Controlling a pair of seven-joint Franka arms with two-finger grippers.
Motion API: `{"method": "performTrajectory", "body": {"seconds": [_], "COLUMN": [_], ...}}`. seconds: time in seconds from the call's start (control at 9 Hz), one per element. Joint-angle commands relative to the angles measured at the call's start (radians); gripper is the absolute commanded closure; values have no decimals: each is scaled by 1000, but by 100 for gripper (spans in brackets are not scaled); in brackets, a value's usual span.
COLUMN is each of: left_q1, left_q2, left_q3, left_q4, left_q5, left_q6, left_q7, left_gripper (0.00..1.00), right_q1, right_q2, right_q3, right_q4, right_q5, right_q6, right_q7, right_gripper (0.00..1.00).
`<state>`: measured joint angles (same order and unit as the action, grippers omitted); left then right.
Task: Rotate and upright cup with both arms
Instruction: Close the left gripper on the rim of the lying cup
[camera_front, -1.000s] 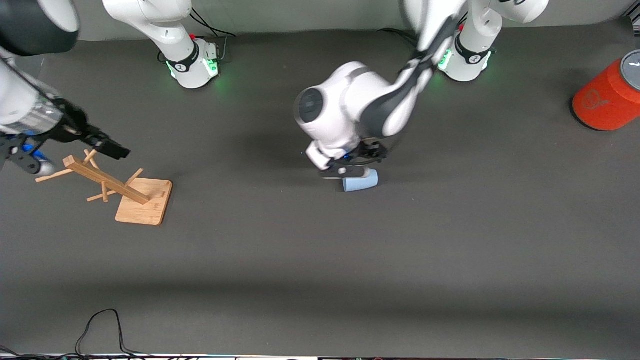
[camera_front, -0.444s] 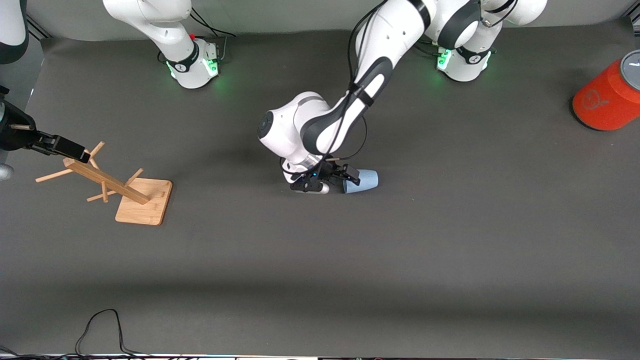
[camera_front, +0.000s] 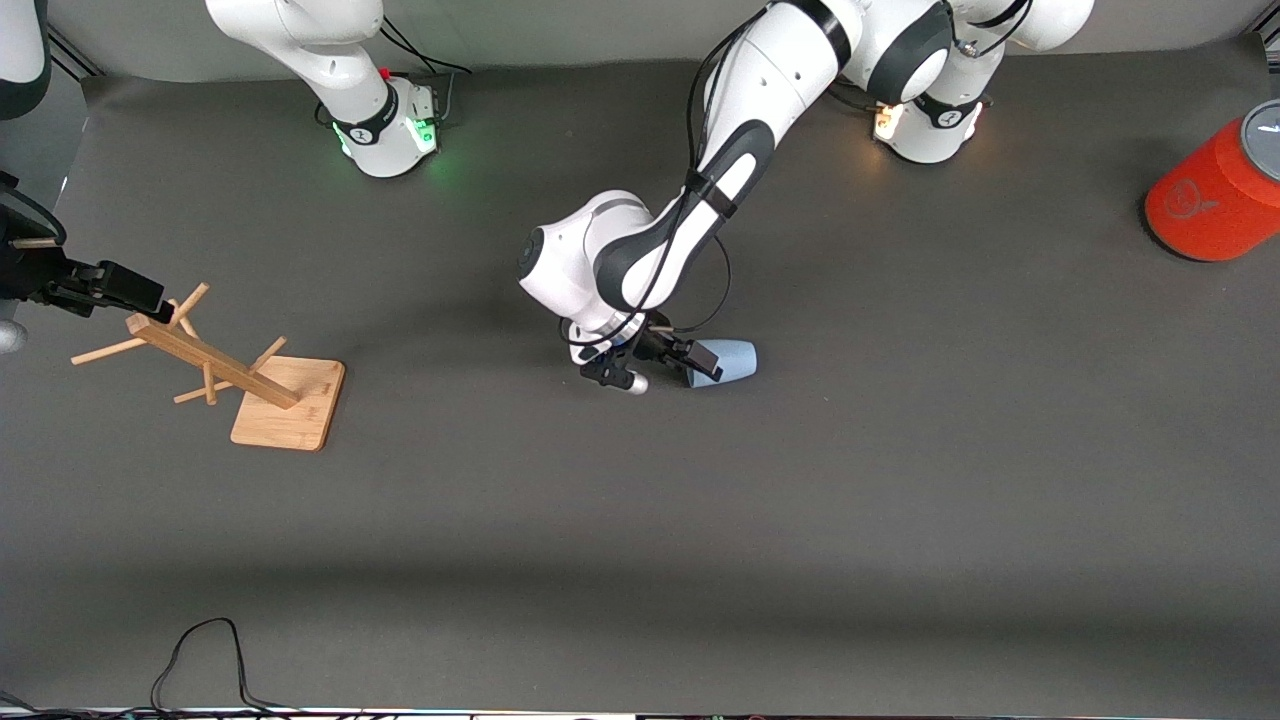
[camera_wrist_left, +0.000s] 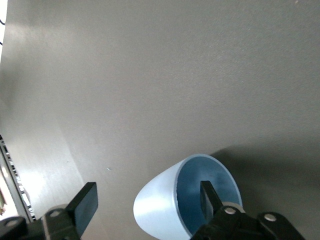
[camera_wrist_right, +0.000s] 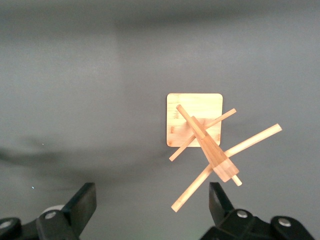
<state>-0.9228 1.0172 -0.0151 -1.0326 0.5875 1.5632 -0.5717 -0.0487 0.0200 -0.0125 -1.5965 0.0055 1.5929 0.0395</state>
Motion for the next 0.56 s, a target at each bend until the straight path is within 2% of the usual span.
{"method": "performTrajectory", "body": {"seconds": [0.0,0.11,0.22,0.33,0.44], "left_q1": [-14,-14,-14,-14,-16], "left_q2": [6,6,6,4,1], "left_q3": [12,12,12,12,12], "left_q4": [-38,-41,-49,-49,-47], "left_q5": [54,61,67,68,68], "left_q6": [-8,-9,-15,-25,-32], "left_q7": [19,21,29,54,64], "left_gripper": [23,26,50,87,100], "right_q1": [42,76,82,85,86], "right_q2": [-15,-14,-14,-14,-14], "right_q3": [-35,-68,-70,-70,-69], "right_q4": [-3,-2,0,1,1], "right_q5": [-12,-10,-10,-10,-10], "right_q6": [12,15,15,15,15], "right_q7": [-56,-56,-56,-56,-56], "right_gripper": [0,0,0,0,0]}}
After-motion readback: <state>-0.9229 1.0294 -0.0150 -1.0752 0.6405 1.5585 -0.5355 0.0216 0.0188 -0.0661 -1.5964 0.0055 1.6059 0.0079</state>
